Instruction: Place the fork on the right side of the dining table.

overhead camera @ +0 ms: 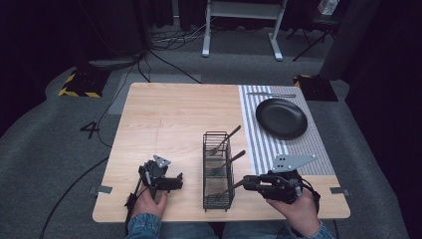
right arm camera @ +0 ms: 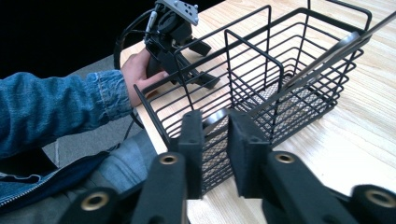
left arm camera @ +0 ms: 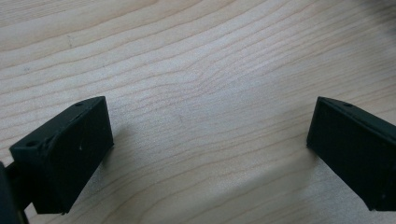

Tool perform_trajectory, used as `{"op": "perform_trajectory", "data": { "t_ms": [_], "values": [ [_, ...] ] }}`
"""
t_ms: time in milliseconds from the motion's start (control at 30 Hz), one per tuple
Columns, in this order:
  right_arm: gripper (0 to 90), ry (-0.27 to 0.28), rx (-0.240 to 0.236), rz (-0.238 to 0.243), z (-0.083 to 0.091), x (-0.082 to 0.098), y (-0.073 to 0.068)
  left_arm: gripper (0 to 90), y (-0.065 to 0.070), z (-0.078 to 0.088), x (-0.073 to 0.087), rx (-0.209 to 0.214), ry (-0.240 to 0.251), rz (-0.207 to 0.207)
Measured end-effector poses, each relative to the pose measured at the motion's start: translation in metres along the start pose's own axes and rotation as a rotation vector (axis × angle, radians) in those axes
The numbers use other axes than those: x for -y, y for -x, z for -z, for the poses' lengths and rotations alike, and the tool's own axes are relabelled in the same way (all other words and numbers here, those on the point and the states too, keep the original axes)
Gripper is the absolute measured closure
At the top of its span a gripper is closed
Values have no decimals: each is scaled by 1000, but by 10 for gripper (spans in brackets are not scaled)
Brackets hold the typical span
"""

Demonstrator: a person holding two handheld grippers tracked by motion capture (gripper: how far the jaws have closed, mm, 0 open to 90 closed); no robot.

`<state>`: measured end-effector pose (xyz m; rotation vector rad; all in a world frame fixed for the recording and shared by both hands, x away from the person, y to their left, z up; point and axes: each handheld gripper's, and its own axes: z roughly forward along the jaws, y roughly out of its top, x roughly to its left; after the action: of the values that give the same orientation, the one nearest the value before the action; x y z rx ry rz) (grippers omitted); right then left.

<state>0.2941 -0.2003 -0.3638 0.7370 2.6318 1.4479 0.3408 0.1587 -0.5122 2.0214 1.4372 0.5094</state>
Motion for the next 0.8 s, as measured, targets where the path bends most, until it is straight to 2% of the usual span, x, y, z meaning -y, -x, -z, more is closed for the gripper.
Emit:
{"op": "perform_trajectory", "data": {
  "t_ms": [233,333,600,800],
  "values": [
    [800,8,-3,-2,1,-2,-1,4,0,0,0,0,0,0],
    [857,21,9,5,4,-4,-1,4,0,0,0,1,0,1],
    [864,23,6,7,1,-9,-3,4,0,0,0,1,0,1],
    [868,52,24,5,5,-12,-4,4,0,0,0,0,1,0]
  ]
}}
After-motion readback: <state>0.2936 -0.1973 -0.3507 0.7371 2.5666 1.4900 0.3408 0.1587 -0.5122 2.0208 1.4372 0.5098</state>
